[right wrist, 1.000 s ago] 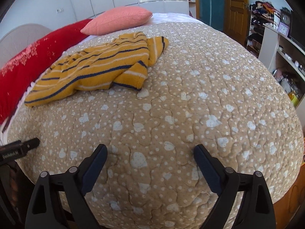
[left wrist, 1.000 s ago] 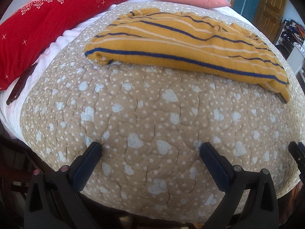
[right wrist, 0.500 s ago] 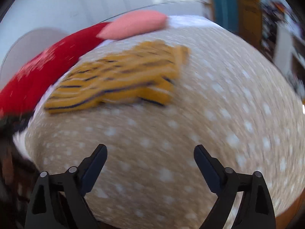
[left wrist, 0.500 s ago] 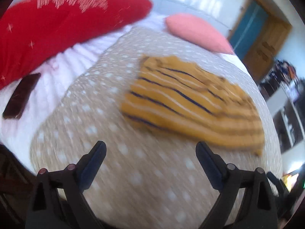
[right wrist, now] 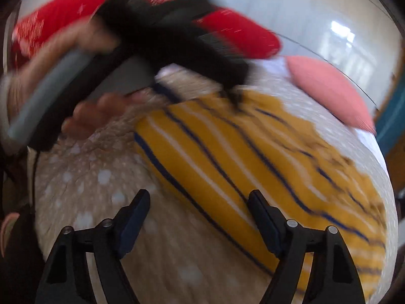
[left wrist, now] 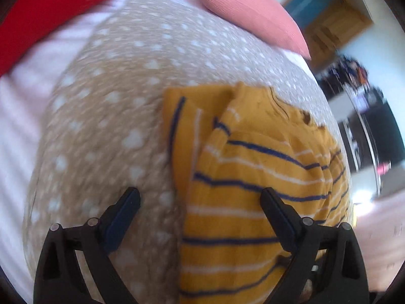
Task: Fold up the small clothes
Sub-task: 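Grasp the sweater edge with the left tool and fold it over the body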
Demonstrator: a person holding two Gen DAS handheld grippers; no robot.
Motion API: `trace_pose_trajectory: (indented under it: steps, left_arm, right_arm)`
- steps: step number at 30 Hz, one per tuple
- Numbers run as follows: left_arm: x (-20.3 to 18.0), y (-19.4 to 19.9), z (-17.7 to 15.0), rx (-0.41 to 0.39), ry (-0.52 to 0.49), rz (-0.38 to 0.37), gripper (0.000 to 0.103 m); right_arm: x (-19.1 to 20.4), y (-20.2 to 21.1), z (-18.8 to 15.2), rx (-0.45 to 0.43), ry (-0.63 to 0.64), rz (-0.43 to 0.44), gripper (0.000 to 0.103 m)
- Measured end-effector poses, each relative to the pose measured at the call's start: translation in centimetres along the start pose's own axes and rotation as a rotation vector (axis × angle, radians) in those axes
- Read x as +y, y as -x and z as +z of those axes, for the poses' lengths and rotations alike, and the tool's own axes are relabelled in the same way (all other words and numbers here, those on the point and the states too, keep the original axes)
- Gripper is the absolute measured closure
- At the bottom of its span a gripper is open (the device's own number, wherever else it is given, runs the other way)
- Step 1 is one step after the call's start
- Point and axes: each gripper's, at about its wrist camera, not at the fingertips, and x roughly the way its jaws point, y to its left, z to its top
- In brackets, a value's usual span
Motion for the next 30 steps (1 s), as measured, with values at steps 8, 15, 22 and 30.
trace_pose_trajectory:
  steps: [8,15,22,30]
  left_arm:
    - [0.6,1.1,1.2,-0.005,0.079,-0.105,0.092]
    - [-10.9,5.8,2.2,-0.101,-0.059,-0.074,0.092]
    - [-29.0,1.0,1.6,-0.03,-0.304,-0.158,0.09]
    - [-32.2,-3.6,-2.2,0.048,-0.269,-0.115,0.059]
  right_arm:
    - [-2.0,-0.1,2.1,-0.044,-0.101,0.042,0.079]
    - [-9.4,7.3,-0.6,-0.217,-0.36,-0.001,0.082]
    - [-18.2,14.4,-11.5,-0.287,-0.696,-0.088,0.086]
    - [-22.6,14.5,-21.8,-0.13,-0.84,-0.164,0.064]
